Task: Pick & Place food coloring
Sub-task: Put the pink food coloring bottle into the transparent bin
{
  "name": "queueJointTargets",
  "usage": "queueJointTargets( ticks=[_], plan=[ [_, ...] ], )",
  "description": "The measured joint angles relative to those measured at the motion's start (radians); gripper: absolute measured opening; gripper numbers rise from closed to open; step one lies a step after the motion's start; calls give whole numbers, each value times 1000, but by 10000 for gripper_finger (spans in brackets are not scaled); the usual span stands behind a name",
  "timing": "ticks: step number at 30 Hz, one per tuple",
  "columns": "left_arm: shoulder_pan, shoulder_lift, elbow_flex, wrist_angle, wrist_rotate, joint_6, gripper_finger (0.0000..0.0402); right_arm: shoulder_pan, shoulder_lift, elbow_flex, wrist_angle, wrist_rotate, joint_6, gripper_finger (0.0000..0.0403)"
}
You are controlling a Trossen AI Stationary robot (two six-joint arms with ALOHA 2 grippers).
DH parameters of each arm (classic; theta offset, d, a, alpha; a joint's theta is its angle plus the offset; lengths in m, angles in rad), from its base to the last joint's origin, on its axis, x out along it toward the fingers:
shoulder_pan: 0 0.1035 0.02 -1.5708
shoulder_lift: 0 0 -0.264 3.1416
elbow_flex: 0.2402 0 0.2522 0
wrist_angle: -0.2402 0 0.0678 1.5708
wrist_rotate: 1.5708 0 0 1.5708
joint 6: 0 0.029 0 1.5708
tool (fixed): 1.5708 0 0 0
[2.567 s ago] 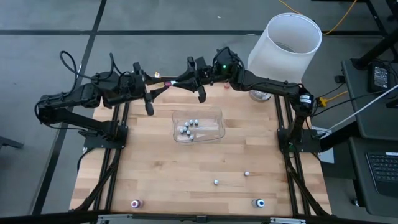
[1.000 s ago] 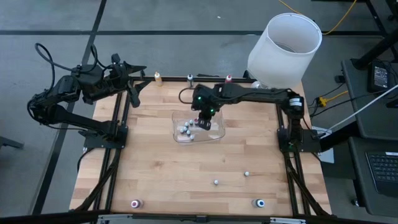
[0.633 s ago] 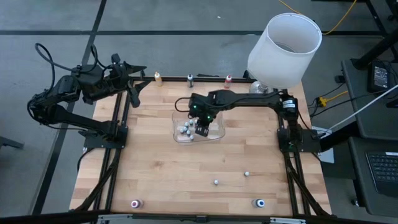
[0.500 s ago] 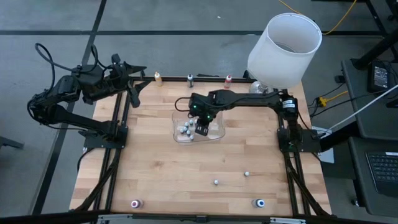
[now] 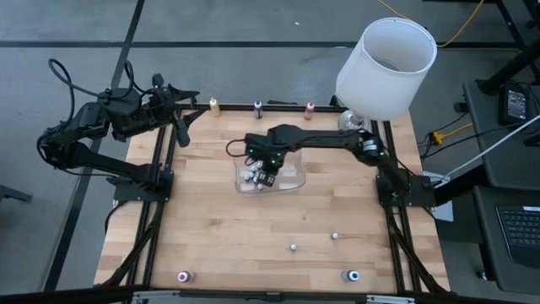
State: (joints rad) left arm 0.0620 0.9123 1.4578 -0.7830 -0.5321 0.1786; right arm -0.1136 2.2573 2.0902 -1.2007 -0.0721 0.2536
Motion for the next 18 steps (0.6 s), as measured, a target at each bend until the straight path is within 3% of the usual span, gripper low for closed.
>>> queueJointTargets(
  ticks=[6,18],
  plan=[
    [-1,0,0,-4,11,0,217,-3,87,140,-93,1,113,65],
    [-1,0,0,-66,38,26,212,-1,128,145,-97,-7,332,65]
  ],
)
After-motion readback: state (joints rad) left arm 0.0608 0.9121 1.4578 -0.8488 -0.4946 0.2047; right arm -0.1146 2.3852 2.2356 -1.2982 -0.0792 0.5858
